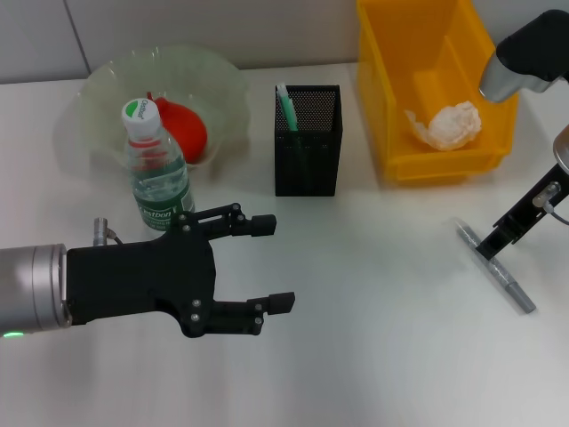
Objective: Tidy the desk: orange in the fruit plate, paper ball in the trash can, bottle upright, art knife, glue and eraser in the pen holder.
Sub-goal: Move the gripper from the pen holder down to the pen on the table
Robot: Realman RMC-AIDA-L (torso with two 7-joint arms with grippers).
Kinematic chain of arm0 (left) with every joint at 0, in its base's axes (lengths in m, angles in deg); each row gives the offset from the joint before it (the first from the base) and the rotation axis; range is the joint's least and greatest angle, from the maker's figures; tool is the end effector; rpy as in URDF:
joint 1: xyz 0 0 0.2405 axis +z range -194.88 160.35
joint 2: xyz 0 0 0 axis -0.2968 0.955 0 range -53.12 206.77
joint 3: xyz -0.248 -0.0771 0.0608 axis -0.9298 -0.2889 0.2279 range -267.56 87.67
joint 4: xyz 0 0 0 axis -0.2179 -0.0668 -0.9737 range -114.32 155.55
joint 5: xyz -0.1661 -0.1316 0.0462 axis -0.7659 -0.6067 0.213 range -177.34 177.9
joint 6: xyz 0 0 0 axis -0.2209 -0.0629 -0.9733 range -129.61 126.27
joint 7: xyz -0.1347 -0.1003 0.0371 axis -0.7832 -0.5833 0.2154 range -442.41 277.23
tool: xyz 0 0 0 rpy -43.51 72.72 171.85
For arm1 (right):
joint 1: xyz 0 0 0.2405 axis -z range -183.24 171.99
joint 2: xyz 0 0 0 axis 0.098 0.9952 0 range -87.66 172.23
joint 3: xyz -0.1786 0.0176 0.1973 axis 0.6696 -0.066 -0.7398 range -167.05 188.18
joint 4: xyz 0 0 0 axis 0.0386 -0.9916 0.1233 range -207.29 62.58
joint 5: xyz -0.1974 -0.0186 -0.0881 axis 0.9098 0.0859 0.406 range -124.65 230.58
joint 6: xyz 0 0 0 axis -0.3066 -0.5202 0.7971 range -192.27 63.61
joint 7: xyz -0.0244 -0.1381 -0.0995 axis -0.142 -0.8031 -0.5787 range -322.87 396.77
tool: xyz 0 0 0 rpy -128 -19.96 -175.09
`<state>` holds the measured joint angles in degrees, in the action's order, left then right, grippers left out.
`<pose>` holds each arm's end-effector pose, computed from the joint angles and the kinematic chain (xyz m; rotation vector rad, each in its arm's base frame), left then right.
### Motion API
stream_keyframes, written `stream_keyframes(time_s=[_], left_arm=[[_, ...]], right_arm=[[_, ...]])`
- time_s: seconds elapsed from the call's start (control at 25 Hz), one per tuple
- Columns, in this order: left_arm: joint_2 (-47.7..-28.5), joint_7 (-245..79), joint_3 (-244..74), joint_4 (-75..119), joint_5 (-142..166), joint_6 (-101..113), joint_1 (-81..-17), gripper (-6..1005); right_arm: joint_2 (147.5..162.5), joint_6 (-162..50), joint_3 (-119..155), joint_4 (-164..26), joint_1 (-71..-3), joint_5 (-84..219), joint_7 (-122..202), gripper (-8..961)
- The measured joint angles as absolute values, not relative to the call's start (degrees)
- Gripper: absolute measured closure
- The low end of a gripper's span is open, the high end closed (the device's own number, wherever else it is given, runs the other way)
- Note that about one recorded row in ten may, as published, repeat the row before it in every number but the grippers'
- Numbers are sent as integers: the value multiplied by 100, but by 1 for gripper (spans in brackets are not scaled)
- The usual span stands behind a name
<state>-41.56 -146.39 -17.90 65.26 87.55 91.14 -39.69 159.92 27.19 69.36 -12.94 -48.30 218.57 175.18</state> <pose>-0.2063 0.2991 -0.0564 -2.9003 -0.0162 -0.9497 0.2704 0.3936 0.0128 -2.4193 1.1480 -0.7089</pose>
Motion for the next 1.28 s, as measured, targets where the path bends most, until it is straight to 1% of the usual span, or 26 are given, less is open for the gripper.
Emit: stream_keyframes(time_s=[0.72,1.24,1.28], left_arm=[[-4165,-14639,-1789,6526,8765,9114,-3967,172],[-4165,-14639,-1788,6526,8764,9114,-3949,172],[-4165,-14639,-1788,6526,8764,9114,-3949,172]], right_arm=[[16120,2476,7089,-1318,-4758,21881,17493,544],[16119,2340,7094,-1471,-4748,21881,17493,543],[16119,2340,7094,-1471,-4748,21881,17493,557]])
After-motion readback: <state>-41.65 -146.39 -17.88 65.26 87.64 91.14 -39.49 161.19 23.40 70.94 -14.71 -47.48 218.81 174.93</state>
